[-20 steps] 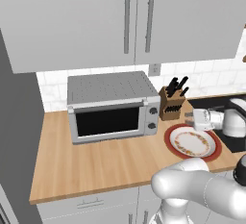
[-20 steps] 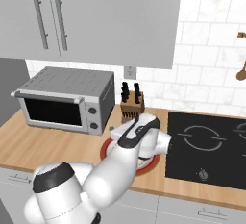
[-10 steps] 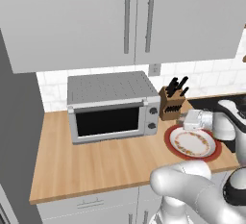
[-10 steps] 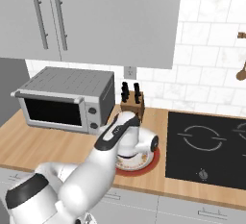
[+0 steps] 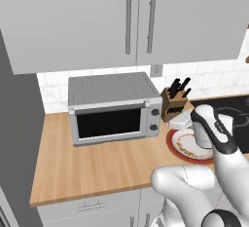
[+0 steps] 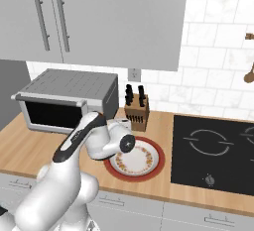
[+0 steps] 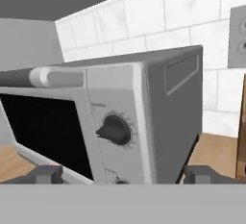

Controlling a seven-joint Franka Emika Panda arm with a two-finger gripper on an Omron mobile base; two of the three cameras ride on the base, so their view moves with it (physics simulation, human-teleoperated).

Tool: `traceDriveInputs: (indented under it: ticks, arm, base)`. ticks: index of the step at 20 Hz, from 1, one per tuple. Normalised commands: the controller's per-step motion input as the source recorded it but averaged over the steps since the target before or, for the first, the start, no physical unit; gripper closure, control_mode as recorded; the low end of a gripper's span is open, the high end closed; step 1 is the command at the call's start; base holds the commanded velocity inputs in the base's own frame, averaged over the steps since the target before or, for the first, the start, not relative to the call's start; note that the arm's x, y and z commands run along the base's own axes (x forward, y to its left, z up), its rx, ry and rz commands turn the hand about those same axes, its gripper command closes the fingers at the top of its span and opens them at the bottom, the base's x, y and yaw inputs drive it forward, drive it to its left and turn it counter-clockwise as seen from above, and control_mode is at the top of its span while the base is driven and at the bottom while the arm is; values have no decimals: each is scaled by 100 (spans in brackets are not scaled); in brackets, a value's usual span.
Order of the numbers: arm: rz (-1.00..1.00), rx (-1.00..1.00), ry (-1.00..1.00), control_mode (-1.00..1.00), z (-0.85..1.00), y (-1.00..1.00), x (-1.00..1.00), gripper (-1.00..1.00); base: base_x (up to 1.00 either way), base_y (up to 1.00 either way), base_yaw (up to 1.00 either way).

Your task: Pick up the kebab skewer and baguette bread, and place them inside the toaster oven. Close the toaster oven door and start by setting the timer.

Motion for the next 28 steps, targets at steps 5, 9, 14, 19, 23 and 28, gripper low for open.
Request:
traceDriveInputs:
  ticks: [5,9,14,19,23,28]
  arm:
    - [-8,-1,7,-100,0,11,0,-100]
    - [-7,0,11,-100,-1,13,0,-100]
    - [-5,0,26,-100,0,20,0,-100]
    - [-5,0,24,-100,0,8,0,-100]
    - [-5,0,15,-100,0,0,0,-100]
    - [-1,-5,12,-100,-16,0,0,-100]
  base:
    - [0,0,0]
    - [0,0,0]
    - [0,0,0]
    - [0,0,0]
    - [0,0,0]
    - [0,0,0]
